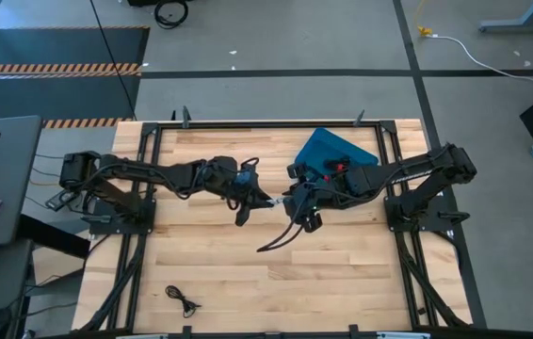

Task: Pick and place USB-C Cables
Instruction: Put the white USB cable into the blue bin

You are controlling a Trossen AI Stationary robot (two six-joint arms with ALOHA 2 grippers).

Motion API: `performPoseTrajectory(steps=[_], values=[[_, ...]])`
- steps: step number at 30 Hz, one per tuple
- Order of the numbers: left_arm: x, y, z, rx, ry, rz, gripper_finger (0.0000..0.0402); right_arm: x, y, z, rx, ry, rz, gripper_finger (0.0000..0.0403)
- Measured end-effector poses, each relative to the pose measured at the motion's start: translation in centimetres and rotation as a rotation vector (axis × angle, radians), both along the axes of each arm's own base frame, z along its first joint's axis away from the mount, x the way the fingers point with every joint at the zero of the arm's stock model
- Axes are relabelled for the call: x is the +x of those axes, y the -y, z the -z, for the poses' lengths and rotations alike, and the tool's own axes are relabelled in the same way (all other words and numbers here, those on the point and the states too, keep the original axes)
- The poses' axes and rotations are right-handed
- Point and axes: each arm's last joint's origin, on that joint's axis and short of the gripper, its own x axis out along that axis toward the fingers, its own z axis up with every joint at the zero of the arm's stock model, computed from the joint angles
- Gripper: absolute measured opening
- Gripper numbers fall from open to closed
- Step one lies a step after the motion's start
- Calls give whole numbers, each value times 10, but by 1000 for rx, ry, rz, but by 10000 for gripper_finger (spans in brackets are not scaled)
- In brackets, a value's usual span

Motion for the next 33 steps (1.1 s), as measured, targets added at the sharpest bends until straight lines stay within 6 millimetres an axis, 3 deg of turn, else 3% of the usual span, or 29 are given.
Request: performPoseTrajectory(steps=[8, 16, 19, 25, 33], values=[[-1, -6, -2, 4, 5, -59, 114, -4, 1, 3, 38, -40, 34, 34], [-23, -5, -34, 80, 86, -45, 157, -14, 9, 9, 20, -119, 175, 34], [-30, -2, -41, 85, 90, -34, 163, -23, 28, 13, -22, -183, 350, 34], [-36, 9, -36, 83, 6, 6, 164, -46, 76, 28, 5, -330, 712, 34], [-38, 29, -26, 117, -85, 12, 165, -57, 120, 57, 97, -394, 886, 34]])
